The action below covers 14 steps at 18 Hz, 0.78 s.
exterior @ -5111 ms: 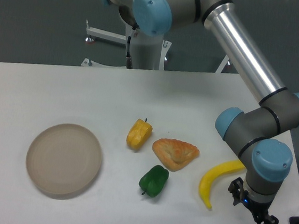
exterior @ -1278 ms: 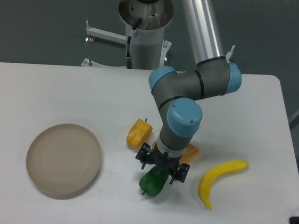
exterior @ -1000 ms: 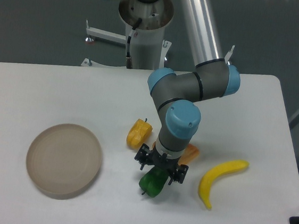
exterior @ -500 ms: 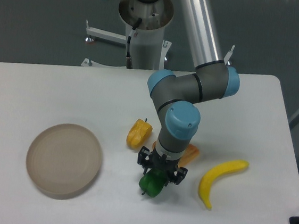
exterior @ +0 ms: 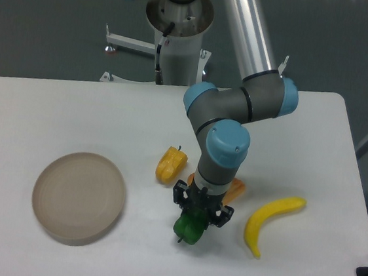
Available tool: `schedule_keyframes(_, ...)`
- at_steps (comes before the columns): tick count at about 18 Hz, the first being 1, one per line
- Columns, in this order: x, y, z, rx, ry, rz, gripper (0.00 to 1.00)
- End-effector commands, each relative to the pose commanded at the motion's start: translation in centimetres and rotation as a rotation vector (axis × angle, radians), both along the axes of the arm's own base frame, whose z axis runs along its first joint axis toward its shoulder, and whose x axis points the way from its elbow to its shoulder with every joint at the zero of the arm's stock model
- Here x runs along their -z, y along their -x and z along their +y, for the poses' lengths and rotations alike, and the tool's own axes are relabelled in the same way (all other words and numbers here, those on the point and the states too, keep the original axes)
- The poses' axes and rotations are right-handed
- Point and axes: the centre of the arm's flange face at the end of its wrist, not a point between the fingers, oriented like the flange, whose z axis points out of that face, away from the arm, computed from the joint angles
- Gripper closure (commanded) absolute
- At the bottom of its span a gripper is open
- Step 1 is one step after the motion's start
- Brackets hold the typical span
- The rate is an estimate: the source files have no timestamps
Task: Pick up the green pepper from the table
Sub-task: 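Lift the green pepper off the table and carry it toward the banana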
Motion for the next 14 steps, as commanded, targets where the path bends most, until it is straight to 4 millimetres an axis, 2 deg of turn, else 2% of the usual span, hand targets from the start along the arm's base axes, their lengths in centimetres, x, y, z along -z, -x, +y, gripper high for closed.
schedule_keyframes(1,-0.5,0.2,-0.3,0.020,-0.004,0.012,0.58)
schedule_keyframes(7,-3.4,5.3,-3.7,0.101,0.036,0.124,0.58)
schedule_keyframes(10,-4.8,7.0,-4.5,0.116,0.033,0.148,0.58)
schedule_keyframes(14,-5.3,7.6,-4.7,0.137,0.058,0.191,0.58)
